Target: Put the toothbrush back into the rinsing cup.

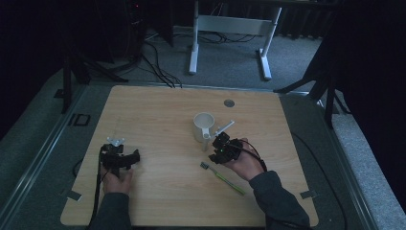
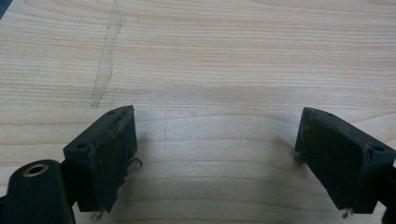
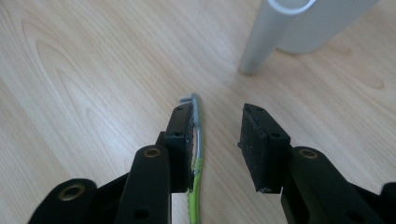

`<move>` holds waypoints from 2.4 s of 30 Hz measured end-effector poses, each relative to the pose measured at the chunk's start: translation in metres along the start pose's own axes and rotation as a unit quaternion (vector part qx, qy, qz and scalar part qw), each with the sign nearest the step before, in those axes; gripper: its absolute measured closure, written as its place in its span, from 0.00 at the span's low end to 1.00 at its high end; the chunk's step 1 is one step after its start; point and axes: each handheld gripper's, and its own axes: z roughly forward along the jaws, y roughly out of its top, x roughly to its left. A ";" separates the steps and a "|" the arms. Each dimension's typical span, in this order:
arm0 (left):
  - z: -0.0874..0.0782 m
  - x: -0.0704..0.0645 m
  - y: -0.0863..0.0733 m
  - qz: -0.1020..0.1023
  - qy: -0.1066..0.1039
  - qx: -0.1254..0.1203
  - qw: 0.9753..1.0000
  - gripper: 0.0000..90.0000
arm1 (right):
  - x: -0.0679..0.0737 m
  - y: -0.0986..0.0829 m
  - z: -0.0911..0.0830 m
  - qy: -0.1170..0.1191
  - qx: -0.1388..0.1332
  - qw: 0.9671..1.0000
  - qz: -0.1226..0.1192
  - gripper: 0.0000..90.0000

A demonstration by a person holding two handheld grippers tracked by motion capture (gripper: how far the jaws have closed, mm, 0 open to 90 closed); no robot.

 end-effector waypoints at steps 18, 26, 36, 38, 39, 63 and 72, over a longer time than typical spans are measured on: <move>0.000 0.000 0.000 0.000 0.000 0.000 1.000 0.15 | 0.003 -0.003 0.013 0.008 0.075 0.997 -0.017 0.71; 0.000 0.000 0.000 0.000 0.000 0.000 1.000 0.15 | 0.003 -0.002 0.018 0.013 0.100 0.995 -0.027 0.73; 0.000 0.000 0.000 0.000 0.000 0.000 1.000 0.15 | 0.003 -0.002 0.022 0.013 0.130 0.991 -0.038 0.79; 0.000 0.000 0.000 0.000 0.000 0.000 1.000 0.15 | 0.004 -0.002 0.024 0.013 0.140 0.989 -0.038 0.79; 0.000 0.000 0.000 0.000 0.000 0.000 1.000 0.15 | 0.004 -0.002 0.024 0.013 0.143 0.989 -0.041 0.79; 0.000 0.000 0.000 0.000 0.000 0.000 1.000 0.15 | 0.011 -0.007 0.040 0.032 0.192 0.979 -0.065 0.80; 0.000 0.000 0.000 0.000 0.000 0.000 1.000 0.15 | 0.011 -0.010 0.045 0.039 0.211 0.974 -0.068 0.81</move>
